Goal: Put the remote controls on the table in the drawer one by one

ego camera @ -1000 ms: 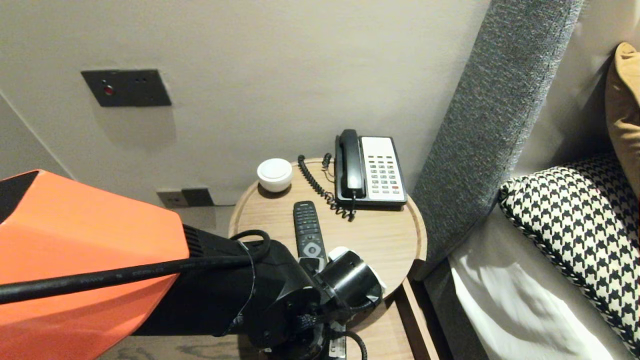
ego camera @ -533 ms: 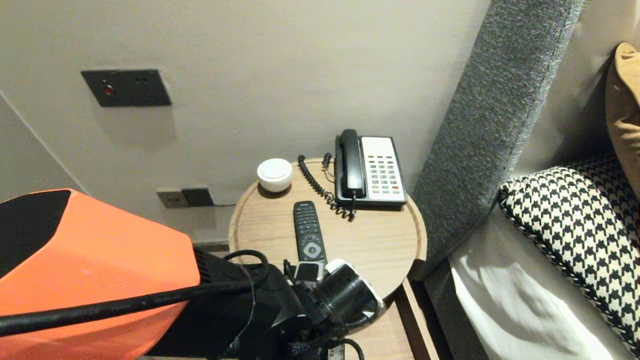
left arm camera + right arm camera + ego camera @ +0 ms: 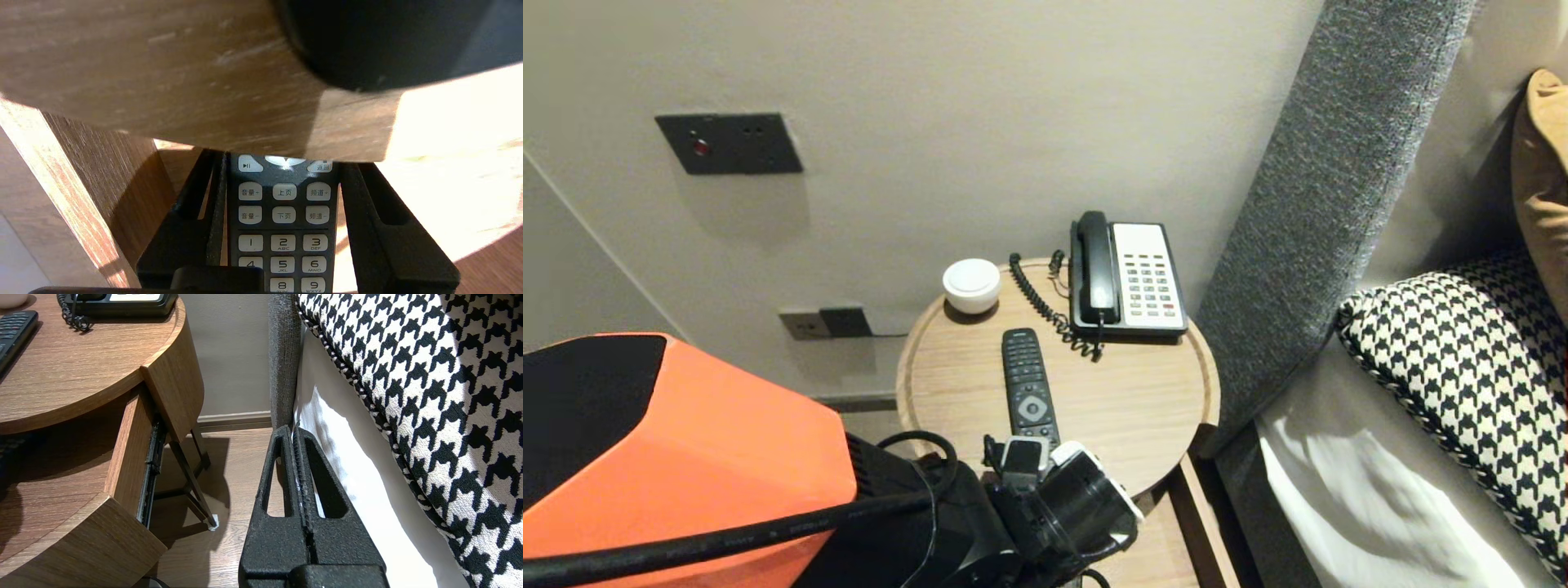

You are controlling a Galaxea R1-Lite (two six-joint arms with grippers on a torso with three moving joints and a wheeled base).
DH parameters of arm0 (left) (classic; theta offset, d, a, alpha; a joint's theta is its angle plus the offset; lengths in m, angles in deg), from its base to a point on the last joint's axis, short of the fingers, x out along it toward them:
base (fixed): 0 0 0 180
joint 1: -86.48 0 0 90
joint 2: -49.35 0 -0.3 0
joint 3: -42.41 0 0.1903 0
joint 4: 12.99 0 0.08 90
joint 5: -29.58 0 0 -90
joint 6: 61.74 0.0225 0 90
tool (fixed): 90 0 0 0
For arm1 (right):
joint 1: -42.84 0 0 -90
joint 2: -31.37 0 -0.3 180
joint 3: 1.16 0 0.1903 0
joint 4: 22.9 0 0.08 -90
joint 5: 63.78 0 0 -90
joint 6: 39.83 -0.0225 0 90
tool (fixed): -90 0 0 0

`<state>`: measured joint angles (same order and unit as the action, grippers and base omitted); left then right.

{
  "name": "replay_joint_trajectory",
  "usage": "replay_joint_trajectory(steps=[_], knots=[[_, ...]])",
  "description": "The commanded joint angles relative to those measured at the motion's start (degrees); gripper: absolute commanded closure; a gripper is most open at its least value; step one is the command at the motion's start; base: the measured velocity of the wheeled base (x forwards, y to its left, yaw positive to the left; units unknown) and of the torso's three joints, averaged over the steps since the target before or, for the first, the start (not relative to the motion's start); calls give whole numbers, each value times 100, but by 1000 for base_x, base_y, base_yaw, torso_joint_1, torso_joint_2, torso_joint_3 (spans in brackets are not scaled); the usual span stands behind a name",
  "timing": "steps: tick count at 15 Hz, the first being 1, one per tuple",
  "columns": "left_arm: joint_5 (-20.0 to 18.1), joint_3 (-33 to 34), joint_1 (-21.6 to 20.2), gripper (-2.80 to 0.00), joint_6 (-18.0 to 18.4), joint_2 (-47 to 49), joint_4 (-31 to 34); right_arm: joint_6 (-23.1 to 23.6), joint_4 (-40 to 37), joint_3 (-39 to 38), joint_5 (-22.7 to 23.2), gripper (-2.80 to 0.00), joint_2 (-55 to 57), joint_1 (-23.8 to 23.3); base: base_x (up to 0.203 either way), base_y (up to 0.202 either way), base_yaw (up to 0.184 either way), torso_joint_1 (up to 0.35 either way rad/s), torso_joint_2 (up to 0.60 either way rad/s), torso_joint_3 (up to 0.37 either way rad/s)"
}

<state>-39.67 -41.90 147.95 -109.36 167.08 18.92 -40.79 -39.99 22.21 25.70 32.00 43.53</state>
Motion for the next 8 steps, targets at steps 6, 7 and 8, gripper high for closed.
replay_joint_trajectory(steps=[6, 7, 8], knots=[[61, 320, 23, 0, -25, 4, -399, 0, 5, -229, 0, 0, -2, 2, 0, 0, 0, 0, 0, 0], [61, 320, 29, 0, -22, -4, -406, 0, 5, -229, -9, 0, -2, 2, 0, 0, 0, 0, 0, 0], [61, 336, 27, 0, -18, -4, -444, 0, 5, -229, -3, 0, -2, 2, 0, 0, 0, 0, 0, 0]])
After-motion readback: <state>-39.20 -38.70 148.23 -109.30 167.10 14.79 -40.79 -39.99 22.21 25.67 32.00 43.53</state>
